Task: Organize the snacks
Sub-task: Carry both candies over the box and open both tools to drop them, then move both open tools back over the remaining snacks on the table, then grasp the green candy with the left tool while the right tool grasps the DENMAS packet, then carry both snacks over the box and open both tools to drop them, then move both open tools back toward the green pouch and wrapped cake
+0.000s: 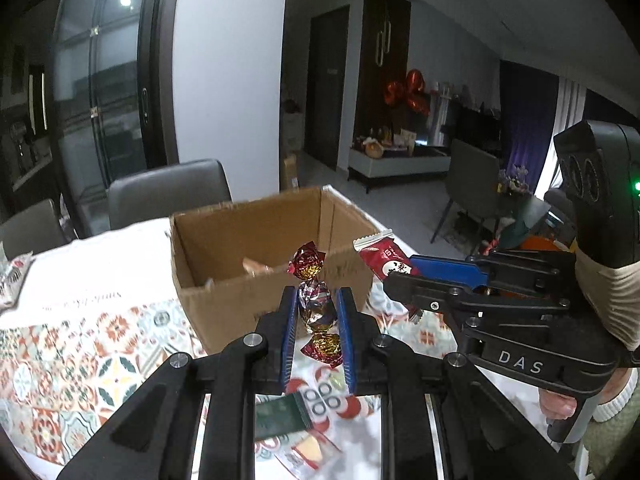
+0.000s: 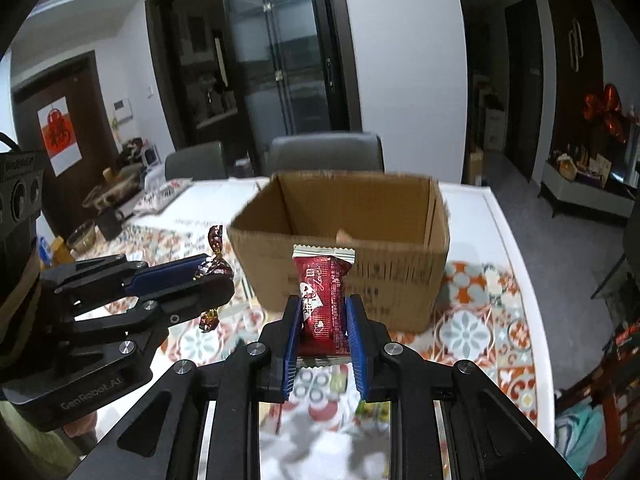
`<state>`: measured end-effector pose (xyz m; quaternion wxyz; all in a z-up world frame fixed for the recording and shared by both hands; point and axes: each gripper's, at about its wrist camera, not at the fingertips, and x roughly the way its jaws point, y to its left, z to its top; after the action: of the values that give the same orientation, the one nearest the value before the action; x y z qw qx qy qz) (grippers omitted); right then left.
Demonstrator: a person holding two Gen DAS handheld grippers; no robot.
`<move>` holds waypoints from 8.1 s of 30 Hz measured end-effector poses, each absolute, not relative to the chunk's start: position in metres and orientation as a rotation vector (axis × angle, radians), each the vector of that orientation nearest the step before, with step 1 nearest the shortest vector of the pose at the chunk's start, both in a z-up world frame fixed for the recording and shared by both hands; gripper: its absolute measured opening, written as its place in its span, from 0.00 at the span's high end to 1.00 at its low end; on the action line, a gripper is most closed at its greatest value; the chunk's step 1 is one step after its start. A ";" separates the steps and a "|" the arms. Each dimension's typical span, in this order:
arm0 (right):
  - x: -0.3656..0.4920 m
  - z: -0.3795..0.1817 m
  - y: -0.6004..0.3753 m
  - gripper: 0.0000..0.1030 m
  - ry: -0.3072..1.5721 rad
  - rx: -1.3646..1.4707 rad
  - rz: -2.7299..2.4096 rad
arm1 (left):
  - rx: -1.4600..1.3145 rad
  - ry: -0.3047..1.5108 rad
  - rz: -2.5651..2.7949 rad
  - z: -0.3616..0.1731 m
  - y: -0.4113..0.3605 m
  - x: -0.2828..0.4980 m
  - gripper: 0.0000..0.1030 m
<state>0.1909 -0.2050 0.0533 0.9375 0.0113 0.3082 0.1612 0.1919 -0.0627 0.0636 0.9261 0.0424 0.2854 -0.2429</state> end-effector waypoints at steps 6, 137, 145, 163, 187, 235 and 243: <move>0.204 0.077 -0.206 0.77 0.594 0.026 0.326 | 0.101 0.557 -0.483 0.083 -0.063 0.209 0.80; 0.155 -0.102 -0.293 0.53 0.934 0.189 0.049 | 0.345 0.892 -0.725 -0.094 -0.171 0.215 0.78; 0.147 -0.077 -0.284 0.53 0.879 0.167 0.061 | 0.286 0.839 -0.693 -0.067 -0.154 0.203 0.78; 0.153 0.013 -0.254 0.53 0.672 0.076 0.098 | 0.164 0.629 -0.582 0.021 -0.100 0.196 0.78; 0.240 0.087 -0.202 0.53 0.563 -0.037 0.211 | 0.106 0.558 -0.427 0.082 -0.041 0.265 0.78; 0.225 0.033 -0.200 0.29 0.612 -0.032 0.226 | 0.083 0.667 -0.307 0.034 -0.034 0.231 0.43; 0.196 0.004 -0.194 0.29 0.653 -0.048 0.239 | 0.108 0.702 -0.370 0.005 -0.038 0.198 0.42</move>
<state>0.1961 -0.1938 0.0043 0.9399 -0.0233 0.3200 0.1169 0.1984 -0.0380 0.0045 0.9209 0.0527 0.3419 -0.1799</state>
